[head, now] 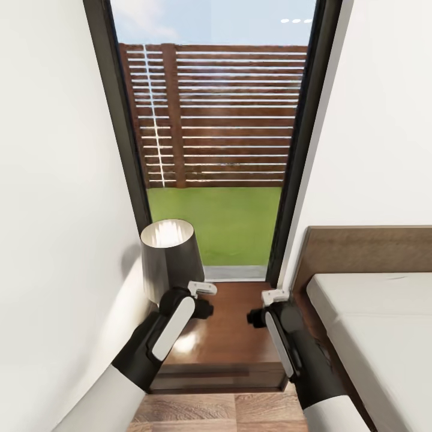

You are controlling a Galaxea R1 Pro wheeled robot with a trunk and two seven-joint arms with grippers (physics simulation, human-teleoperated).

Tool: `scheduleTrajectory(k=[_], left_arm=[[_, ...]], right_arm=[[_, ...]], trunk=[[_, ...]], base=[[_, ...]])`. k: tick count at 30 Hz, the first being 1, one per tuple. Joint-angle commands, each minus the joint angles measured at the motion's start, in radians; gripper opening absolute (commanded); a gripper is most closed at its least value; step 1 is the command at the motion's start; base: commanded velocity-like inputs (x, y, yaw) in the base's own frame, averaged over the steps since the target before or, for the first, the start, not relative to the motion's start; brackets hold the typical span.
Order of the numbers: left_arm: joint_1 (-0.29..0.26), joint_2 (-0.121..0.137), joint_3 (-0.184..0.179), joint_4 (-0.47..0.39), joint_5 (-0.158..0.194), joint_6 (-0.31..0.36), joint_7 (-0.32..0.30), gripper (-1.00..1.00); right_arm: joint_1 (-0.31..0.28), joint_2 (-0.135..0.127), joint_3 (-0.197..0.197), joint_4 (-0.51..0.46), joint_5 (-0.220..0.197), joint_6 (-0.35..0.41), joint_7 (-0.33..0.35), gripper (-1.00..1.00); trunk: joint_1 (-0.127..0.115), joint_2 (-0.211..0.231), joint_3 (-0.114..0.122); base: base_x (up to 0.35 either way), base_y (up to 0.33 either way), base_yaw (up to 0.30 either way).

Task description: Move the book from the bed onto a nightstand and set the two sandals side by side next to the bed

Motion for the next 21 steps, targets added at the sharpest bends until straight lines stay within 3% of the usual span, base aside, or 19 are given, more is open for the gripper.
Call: scheduleTrajectory(k=[1, 9, 15, 21], left_arm=[[0.003, 0.000, -0.002, -0.006, 0.017, 0.002, 0.016, 1.00], [0.015, 0.000, -0.004, -0.034, 0.067, 0.002, 0.059, 1.00], [0.021, 0.002, -0.010, -0.077, 0.123, 0.002, 0.119, 1.00], [0.028, 0.003, -0.013, -0.094, 0.146, 0.002, 0.146, 1.00]], right_arm=[[0.012, 0.000, 0.009, -0.013, 0.001, 0.004, -0.004, 1.00], [0.047, -0.001, 0.041, -0.049, 0.004, 0.004, -0.005, 1.00], [0.064, -0.001, 0.052, -0.080, 0.005, 0.004, -0.005, 1.00], [0.069, -0.001, 0.055, -0.108, 0.004, 0.004, -0.005, 1.00]], trunk=[[0.000, -0.001, -0.001], [0.000, -0.001, -0.001], [0.000, -0.001, -0.001], [0.000, -0.001, -0.001]], base=[[0.000, 0.000, 0.000], [0.000, 0.000, 0.000], [0.000, 0.000, 0.000], [0.000, 0.000, 0.000]])
